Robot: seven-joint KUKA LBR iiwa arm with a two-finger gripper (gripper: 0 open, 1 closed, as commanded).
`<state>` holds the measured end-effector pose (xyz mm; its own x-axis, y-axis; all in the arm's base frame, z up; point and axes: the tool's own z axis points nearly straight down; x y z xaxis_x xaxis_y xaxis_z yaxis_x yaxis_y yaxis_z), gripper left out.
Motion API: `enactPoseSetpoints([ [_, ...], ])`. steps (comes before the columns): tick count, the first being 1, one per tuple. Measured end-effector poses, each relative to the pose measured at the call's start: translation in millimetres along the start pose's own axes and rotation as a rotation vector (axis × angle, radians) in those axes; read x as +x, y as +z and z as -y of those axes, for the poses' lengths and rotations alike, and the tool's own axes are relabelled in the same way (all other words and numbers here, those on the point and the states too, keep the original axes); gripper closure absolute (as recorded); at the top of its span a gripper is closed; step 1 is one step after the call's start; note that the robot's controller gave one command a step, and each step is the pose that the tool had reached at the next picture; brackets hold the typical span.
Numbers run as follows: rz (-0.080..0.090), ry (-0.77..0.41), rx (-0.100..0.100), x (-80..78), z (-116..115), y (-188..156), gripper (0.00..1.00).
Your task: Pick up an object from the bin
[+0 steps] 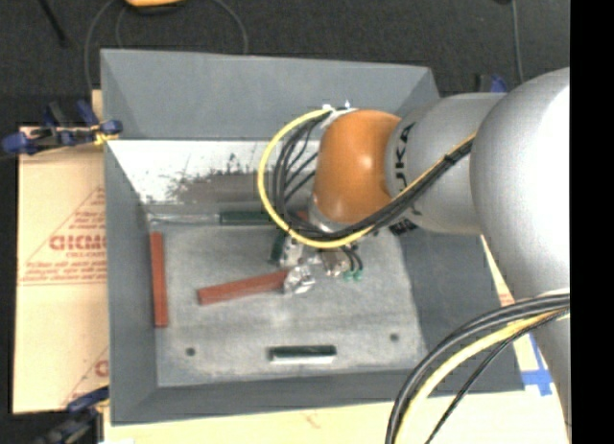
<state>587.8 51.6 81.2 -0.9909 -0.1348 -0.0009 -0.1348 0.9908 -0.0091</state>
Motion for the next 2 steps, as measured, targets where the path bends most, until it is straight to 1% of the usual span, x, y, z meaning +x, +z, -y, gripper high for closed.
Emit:
enactPoseSetpoints([
  [1, 0.006, -0.041, -0.005, -1.7, -34.0, -8.2, 1.00],
  [2, 0.002, -0.110, -0.008, 24.9, 0.8, -124.7, 1.00],
])
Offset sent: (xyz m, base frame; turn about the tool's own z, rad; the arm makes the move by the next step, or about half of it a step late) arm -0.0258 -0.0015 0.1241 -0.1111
